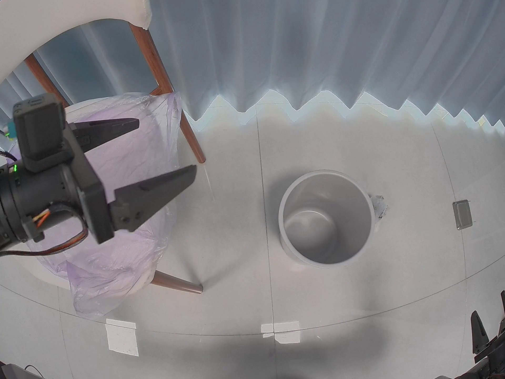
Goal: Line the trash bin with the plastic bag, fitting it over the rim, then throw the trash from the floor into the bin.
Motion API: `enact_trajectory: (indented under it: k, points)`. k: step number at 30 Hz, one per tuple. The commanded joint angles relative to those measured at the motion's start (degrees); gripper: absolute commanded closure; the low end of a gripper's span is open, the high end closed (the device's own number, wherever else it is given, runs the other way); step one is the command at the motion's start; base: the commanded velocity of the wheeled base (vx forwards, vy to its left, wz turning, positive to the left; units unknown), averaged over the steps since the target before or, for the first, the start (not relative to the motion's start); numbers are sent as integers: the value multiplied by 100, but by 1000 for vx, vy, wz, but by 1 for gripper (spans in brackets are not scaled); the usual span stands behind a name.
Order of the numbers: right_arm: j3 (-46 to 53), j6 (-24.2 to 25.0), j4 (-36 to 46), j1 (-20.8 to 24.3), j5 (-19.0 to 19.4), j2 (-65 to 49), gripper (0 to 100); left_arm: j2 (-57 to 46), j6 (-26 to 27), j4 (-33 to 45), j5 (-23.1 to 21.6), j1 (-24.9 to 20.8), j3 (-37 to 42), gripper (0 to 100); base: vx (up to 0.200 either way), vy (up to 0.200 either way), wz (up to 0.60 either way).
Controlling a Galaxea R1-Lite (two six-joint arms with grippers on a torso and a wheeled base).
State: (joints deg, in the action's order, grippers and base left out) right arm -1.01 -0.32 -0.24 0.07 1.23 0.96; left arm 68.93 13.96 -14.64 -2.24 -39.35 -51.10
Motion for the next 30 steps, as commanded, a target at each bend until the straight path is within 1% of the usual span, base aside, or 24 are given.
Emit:
enact_trajectory:
  k: [1,2,3,4,5,6,8,9,10,12,14,15,16,17,20,21,24,26,29,30]
  points:
    - [101,-30,-2,1,44,-88,0,1009,37,14,1727,-1224,-620,0,0,0,0]
    - [101,-30,-2,1,53,-88,0,1202,28,-12,1965,-1321,-743,0,0,0,0]
    - [101,-30,-2,1,53,-88,0,1229,19,-12,2000,-1330,-761,0,0,0,0]
    - [101,-39,-2,1,88,-88,0,1457,10,-12,2307,-1382,-910,0,0,0,0]
    - [101,-56,-2,1,114,-88,0,1589,10,-12,2597,-1382,-981,0,0,0,0]
    - [101,-65,-2,1,149,-88,0,1659,10,-12,2782,-1373,-1007,0,0,0,0]
    - [101,-74,-2,1,193,-88,0,1879,37,-21,3371,-1330,-1112,0,0,0,0]
    - [101,-74,-2,1,193,-88,0,1879,37,-21,3371,-1330,-1112,0,0,0,0]
    - [101,-74,-2,1,193,-88,0,2046,90,-4,3801,-1242,-1244,0,0,0,0]
    - [101,-74,-2,1,193,-88,0,2178,239,-12,4171,-1022,-1332,0,0,0,0]
    - [101,-74,-2,1,193,-88,0,2257,634,-4,4382,-837,-1394,0,0,0,0]
    - [101,-74,-2,1,193,-88,0,2248,845,14,4390,-741,-1358,0,0,0,0]
    - [101,-74,-2,1,193,-88,0,2248,881,23,4390,-723,-1358,0,0,0,0]
    - [101,-74,-2,1,193,-88,0,2230,1364,-4,4382,-451,-1323,0,0,0,0]
    - [101,-74,-2,1,193,-88,0,2222,1918,-21,4241,-161,-1332,0,0,0,0]
    - [101,-74,-2,1,193,-88,0,2222,1926,-21,4232,-152,-1332,0,0,0,0]
    - [101,-74,-2,1,193,-88,0,2266,2049,-39,3889,86,-1227,0,0,0,0]
    - [101,-74,-2,1,193,-88,0,2283,2076,-30,3766,94,-1139,0,0,0,0]
    - [101,-74,-2,1,193,-88,0,2274,2093,-30,3845,59,-1051,0,0,0,0]
    - [101,-74,-2,1,193,-88,0,2292,2093,-39,3995,33,-1024,0,0,0,0]
